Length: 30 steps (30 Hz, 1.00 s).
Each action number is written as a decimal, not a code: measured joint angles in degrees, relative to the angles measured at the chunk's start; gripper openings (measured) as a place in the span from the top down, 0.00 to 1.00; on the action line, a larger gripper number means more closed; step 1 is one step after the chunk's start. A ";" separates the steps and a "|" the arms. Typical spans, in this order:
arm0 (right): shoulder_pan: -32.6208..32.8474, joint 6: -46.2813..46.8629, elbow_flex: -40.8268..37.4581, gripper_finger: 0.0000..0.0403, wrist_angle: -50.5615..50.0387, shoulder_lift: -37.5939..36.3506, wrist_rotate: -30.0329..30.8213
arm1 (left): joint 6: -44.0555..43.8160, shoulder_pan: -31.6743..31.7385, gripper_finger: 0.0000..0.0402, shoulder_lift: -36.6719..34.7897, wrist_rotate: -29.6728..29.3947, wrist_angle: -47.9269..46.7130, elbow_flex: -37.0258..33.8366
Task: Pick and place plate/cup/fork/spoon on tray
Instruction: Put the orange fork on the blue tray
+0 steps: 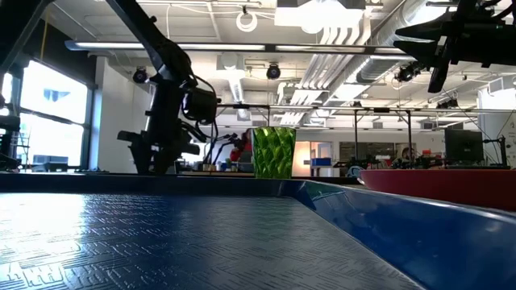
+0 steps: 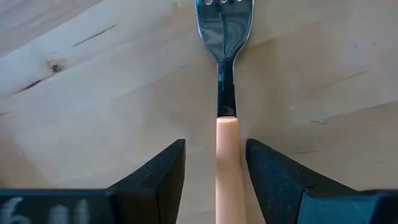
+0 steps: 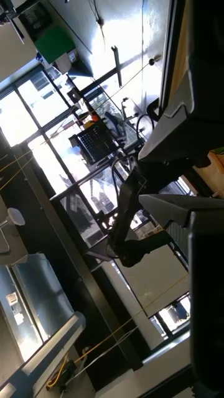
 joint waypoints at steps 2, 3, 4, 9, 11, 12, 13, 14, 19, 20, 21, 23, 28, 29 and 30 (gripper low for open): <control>0.00 0.00 0.00 0.78 0.00 -0.01 0.00 | 0.00 0.00 0.62 0.06 0.07 0.11 0.00; 0.00 0.00 0.00 0.78 0.00 0.00 -0.02 | 0.23 0.00 0.64 0.08 0.16 0.15 0.00; -0.01 0.00 0.00 0.78 0.00 -0.01 0.00 | 0.95 0.08 0.66 0.10 0.21 0.22 0.00; 0.00 0.00 0.00 0.78 0.00 0.00 0.00 | 3.70 0.72 0.79 0.14 1.13 0.35 -0.02; -0.02 0.00 0.00 0.78 0.00 0.00 0.00 | 4.79 1.03 0.84 0.17 1.57 0.45 -0.02; -0.01 0.00 0.00 0.78 0.00 0.00 0.00 | 5.37 1.22 0.87 0.17 1.71 0.45 -0.02; -0.01 0.01 0.00 0.78 0.00 0.00 0.00 | 5.67 1.43 0.89 0.17 1.78 0.39 -0.02; -0.01 0.00 0.00 0.78 0.00 0.00 0.00 | 5.92 1.66 0.91 0.17 1.91 0.29 -0.02; 0.00 0.02 0.00 0.78 0.00 0.00 -0.02 | 5.99 2.19 0.92 0.17 1.97 0.04 -0.09; 0.00 0.04 0.00 0.78 0.00 0.00 -0.02 | 5.99 2.21 0.91 0.13 2.21 0.04 -0.09; -0.02 0.04 0.00 0.78 0.00 0.00 0.00 | 5.99 2.21 0.91 -0.05 2.46 0.06 -0.15; -0.01 0.03 0.00 0.78 0.00 0.00 0.00 | 5.99 2.23 0.91 -0.51 3.07 0.08 -0.28; 0.00 -0.02 0.00 0.78 -0.02 0.00 0.44 | 5.51 1.77 0.92 -3.45 3.48 -0.27 -0.39; 0.00 -0.04 0.00 0.78 -0.01 0.00 0.57 | 5.46 1.61 0.92 -4.17 3.69 -0.36 -0.39; -0.01 -0.04 0.00 0.78 -0.01 0.00 0.58 | 5.41 1.43 0.92 -4.87 3.79 -0.41 -0.39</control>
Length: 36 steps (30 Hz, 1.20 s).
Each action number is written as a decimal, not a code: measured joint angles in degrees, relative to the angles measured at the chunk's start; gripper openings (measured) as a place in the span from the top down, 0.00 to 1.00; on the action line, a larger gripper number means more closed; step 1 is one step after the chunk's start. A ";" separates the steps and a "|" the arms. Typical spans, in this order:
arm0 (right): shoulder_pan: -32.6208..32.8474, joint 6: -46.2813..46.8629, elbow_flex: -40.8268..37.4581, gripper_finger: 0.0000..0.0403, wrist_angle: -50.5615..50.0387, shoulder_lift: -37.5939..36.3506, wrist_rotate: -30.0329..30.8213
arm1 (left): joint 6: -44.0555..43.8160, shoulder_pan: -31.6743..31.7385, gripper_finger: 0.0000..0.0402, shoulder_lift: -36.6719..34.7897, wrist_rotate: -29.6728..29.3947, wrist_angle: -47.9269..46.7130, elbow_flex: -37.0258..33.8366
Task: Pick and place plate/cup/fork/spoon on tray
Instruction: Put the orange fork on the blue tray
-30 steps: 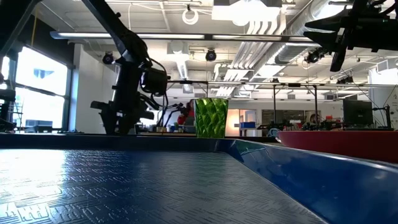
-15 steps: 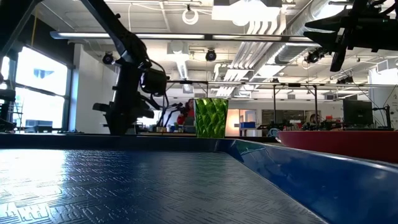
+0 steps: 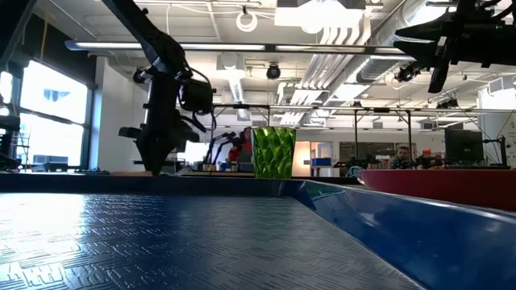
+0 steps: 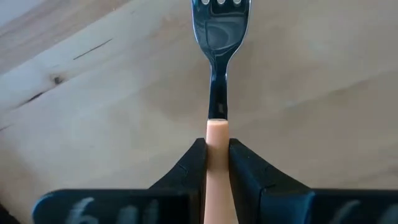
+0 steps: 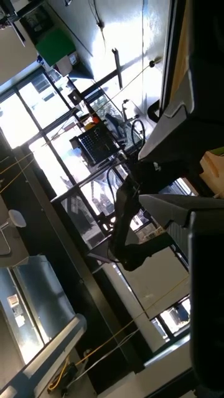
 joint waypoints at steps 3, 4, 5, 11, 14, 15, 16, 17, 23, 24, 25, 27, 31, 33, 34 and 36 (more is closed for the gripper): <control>0.00 -0.03 0.00 0.78 -0.01 0.00 0.01 | -0.86 -0.76 0.91 -2.88 0.48 -0.09 0.00; 0.01 -0.04 0.00 0.78 -0.04 -0.01 0.01 | -1.36 -1.07 0.91 -3.87 0.49 0.01 0.04; 0.01 -0.04 0.00 0.78 -0.09 0.00 0.01 | -1.50 -1.38 0.91 -4.94 0.52 -0.04 0.04; -0.01 0.28 0.00 0.78 -0.49 -0.02 0.01 | -5.14 -3.93 0.91 -13.25 0.56 -0.03 0.07; 0.00 0.32 0.00 0.78 -0.64 -0.02 0.01 | -7.41 -5.37 0.91 -17.73 -0.17 -0.06 0.09; 0.00 0.59 0.00 0.78 -0.77 -0.02 0.01 | -8.13 -5.85 0.91 -19.22 -0.47 -0.05 0.09; 0.01 1.36 0.00 0.78 -0.89 -0.02 0.01 | -8.93 -6.32 0.91 -20.65 -0.65 -0.09 0.11; 0.00 1.70 0.00 0.78 -0.89 -0.02 0.01 | -9.76 -6.83 0.91 -21.96 -0.68 -0.19 0.11; 0.00 3.06 0.00 0.78 -0.89 -0.02 0.01 | -15.14 -11.29 0.91 -29.06 -1.00 -3.63 0.13; -0.01 3.06 -0.02 0.78 -0.89 -0.02 0.01 | -16.30 -12.31 0.91 -30.02 -1.17 -4.49 0.13; -0.01 3.06 0.00 0.78 -0.89 -0.02 0.01 | -17.58 -13.24 0.91 -30.98 -1.27 -5.39 0.13; 0.01 3.06 -0.01 0.78 -0.89 -0.02 0.01 | -20.29 -15.28 0.91 -32.74 -1.33 -7.64 0.13; 0.00 3.08 -0.02 0.78 -0.89 -0.02 0.03 | -26.94 -20.02 0.91 -35.64 -2.56 -11.68 0.13; 0.01 3.08 0.00 0.78 -0.89 -0.02 0.03 | -31.28 -22.47 0.91 -36.71 -3.27 -14.21 0.17; 0.00 3.08 0.00 0.78 -0.89 -0.02 0.03 | -33.56 -23.69 0.91 -37.14 -3.53 -15.58 0.17; -0.01 3.08 0.00 0.78 -0.87 -0.02 0.05 | -38.10 -26.20 0.91 -37.75 -4.35 -18.68 0.17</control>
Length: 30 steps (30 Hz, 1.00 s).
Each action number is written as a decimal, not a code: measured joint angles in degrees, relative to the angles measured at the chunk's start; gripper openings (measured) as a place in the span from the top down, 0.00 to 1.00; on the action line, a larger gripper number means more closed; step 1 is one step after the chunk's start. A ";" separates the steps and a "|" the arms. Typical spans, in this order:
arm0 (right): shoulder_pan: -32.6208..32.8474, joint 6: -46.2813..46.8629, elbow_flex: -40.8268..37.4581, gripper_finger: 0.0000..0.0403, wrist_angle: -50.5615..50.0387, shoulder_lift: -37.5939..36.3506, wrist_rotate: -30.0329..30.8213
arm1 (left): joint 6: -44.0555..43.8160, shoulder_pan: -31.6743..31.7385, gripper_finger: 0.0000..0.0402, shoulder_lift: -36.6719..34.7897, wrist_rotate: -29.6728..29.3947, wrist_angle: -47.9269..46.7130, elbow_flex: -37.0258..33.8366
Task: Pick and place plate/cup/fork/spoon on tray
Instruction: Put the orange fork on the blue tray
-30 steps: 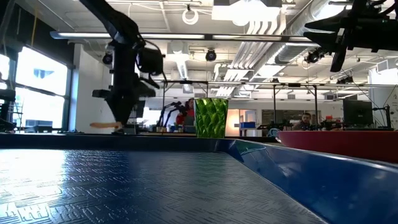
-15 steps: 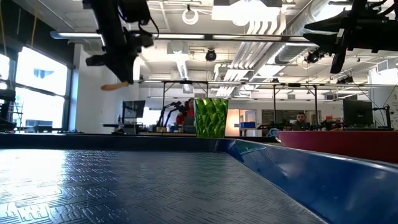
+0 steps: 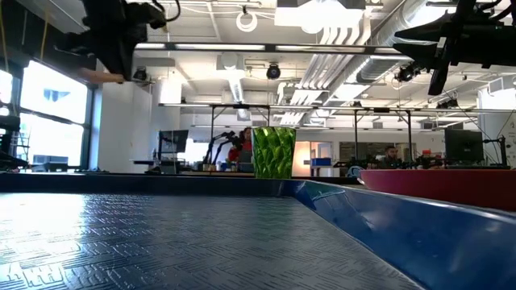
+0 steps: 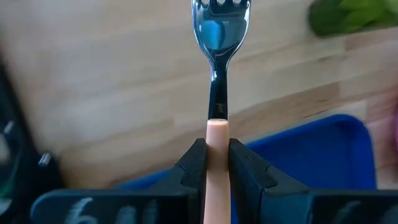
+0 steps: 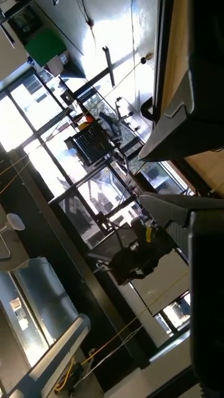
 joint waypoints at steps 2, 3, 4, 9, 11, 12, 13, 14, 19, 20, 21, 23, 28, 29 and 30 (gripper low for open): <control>0.02 0.45 -0.01 0.78 -0.01 0.01 -0.01 | -4.24 -2.65 0.91 -0.35 -0.24 -3.06 0.00; 0.02 0.78 0.00 0.78 -0.01 0.00 0.00 | -6.23 -3.92 0.91 -0.35 -0.24 -4.44 0.00; 0.02 0.85 0.00 0.78 -0.01 0.00 0.00 | -8.33 -5.36 0.91 -0.33 -0.23 -5.72 0.00; 0.02 0.86 -0.01 0.78 0.01 0.00 0.01 | -18.82 -11.99 0.91 -0.30 0.07 -9.21 0.00; 0.02 0.85 0.00 0.78 0.01 0.00 0.00 | -22.86 -14.69 0.91 -0.30 0.14 -9.49 0.00; 0.02 0.85 0.00 0.78 0.01 0.00 0.00 | -24.91 -15.95 0.91 -0.30 0.21 -9.48 0.00; 0.02 0.85 0.00 0.78 0.01 0.00 0.00 | -26.56 -17.16 0.91 -0.30 0.27 -9.46 0.00; 0.01 0.83 0.00 0.78 0.01 0.02 0.00 | -28.09 -18.31 0.91 -0.30 0.29 -9.48 0.00; 0.01 1.89 -0.01 0.78 0.01 0.00 0.00 | -35.32 -23.81 0.90 -0.30 0.58 -9.52 0.00; 0.00 1.88 -0.02 0.78 0.01 0.00 0.00 | -36.85 -25.00 0.90 -0.28 0.63 -9.50 0.00; 0.02 1.91 0.00 0.78 0.01 0.00 0.00 | -38.46 -26.40 0.90 -0.11 0.61 -9.47 0.00; 0.02 2.40 0.00 0.78 -0.01 0.00 0.00 | -41.66 -29.28 0.90 0.52 0.66 -9.43 0.00; 0.00 3.68 0.00 0.78 0.01 0.00 0.13 | -47.17 -36.15 0.90 2.56 3.30 -9.49 0.02; 0.00 4.62 0.00 0.78 0.01 0.00 0.13 | -48.42 -37.53 0.90 3.15 3.76 -9.48 0.02; 0.00 5.35 -0.01 0.78 0.01 0.00 0.13 | -49.67 -38.88 0.90 3.68 3.98 -9.49 0.02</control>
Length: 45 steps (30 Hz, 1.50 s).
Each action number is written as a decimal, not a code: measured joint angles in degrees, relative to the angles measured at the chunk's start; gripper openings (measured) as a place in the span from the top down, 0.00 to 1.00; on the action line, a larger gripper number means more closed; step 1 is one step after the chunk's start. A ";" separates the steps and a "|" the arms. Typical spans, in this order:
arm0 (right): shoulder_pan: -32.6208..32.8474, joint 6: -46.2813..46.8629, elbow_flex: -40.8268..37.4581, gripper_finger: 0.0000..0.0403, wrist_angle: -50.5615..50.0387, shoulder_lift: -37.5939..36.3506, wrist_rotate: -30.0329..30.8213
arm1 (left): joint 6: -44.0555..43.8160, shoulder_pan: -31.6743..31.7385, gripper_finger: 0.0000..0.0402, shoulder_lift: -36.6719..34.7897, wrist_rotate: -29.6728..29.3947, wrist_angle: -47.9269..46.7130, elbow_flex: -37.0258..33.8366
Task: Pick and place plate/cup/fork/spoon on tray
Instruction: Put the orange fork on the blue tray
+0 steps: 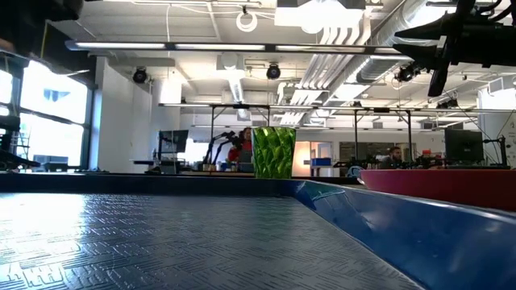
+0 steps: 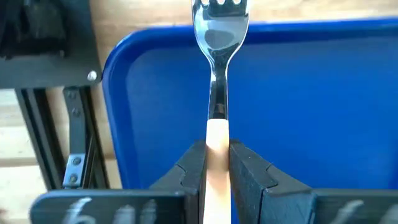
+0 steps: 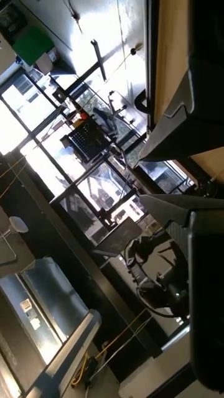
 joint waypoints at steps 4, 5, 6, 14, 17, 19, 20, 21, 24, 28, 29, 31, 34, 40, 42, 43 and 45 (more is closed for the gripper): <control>0.00 1.04 0.01 0.78 0.00 0.00 -0.04 | -5.72 -5.32 0.90 2.77 0.32 0.20 0.00; 0.00 1.05 0.01 0.78 0.00 0.00 -0.05 | -7.23 -6.68 0.90 3.67 0.29 0.24 0.00; 0.00 1.05 0.01 0.78 0.00 0.00 -0.06 | -8.79 -8.04 0.90 4.57 0.31 0.26 0.00; 0.00 5.51 0.01 0.78 -2.00 0.00 -1.94 | -14.31 -16.26 0.90 12.63 2.33 3.38 0.00; 0.00 5.62 0.01 0.78 -3.51 0.02 -3.83 | -14.54 -17.75 0.90 15.87 2.36 3.27 0.00; 0.00 6.59 0.01 0.78 -4.20 0.02 -4.59 | -14.75 -18.32 0.90 17.91 2.53 3.68 0.00; 0.00 7.05 0.01 0.78 -4.47 0.02 -4.80 | -14.75 -18.42 0.90 18.78 2.77 4.35 0.00; 0.00 7.47 0.01 0.78 -4.68 0.02 -4.93 | -14.77 -18.49 0.90 19.56 2.82 5.16 0.00; 0.00 8.34 0.01 0.78 -4.70 0.02 -5.38 | -14.82 -18.59 0.90 21.93 2.82 7.53 0.00; 0.00 8.35 0.01 0.78 -4.72 0.02 -5.57 | -14.80 -18.57 0.90 25.19 2.82 9.88 0.01; 0.00 8.35 0.01 0.78 -4.72 0.02 -5.57 | -14.84 -18.57 0.90 26.03 2.82 10.19 0.00; 0.00 8.35 0.01 0.78 -4.70 0.02 -5.81 | -15.21 -18.59 0.90 27.55 2.82 11.05 0.00; 0.00 8.37 0.01 0.78 -4.70 0.02 -6.75 | -15.82 -18.79 0.90 29.43 2.81 12.29 0.00; 0.00 9.87 0.01 0.78 -4.72 0.02 -8.98 | -17.21 -19.54 0.90 30.57 5.80 14.57 0.00; 0.00 9.88 0.00 0.78 -4.74 0.02 -9.24 | -17.67 -19.84 0.90 30.59 7.57 15.44 0.00; 0.00 9.86 0.01 0.78 -4.79 0.02 -9.24 | -17.81 -19.84 0.90 30.59 8.51 15.84 0.00; 0.00 9.86 -0.01 0.78 -4.92 0.02 -9.24 | -18.20 -19.86 0.90 30.59 9.87 15.86 0.00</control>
